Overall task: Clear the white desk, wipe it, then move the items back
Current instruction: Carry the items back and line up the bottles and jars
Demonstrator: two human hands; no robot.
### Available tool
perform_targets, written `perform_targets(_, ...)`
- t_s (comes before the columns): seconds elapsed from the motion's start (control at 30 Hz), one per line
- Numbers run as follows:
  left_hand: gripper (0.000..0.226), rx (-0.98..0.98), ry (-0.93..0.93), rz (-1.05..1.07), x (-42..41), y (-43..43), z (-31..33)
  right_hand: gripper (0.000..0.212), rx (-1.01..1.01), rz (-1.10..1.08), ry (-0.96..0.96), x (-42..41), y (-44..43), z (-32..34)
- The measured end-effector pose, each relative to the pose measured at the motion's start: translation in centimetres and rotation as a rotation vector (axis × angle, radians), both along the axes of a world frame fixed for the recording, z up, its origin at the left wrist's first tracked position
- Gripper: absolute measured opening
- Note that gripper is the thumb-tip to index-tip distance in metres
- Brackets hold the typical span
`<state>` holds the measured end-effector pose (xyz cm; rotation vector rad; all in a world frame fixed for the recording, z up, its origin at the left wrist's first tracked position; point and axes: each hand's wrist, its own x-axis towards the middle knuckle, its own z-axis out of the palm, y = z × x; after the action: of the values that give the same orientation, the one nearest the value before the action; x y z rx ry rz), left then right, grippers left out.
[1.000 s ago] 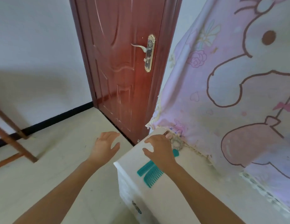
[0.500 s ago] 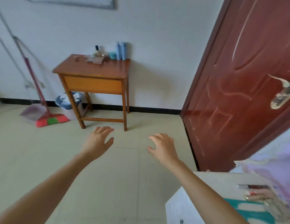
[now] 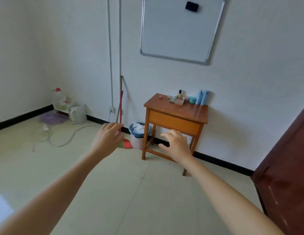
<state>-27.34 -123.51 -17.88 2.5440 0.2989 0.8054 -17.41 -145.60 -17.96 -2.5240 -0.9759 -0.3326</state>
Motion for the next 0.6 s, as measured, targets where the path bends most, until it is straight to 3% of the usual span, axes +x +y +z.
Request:
perform_targets(0.27, 0.038, -0.018, -0.067, -0.031, 3.9, 7.0, 2.8, 0.035, -0.014, -0.018, -0.084, 4.1, 6.5, 4.1)
perform_targets(0.6, 0.038, -0.013, -0.067, -0.080, 17.8, 12.8, 4.3, 0.034, 0.027, -0.077, -0.116, 18.7, 10.6, 5.4)
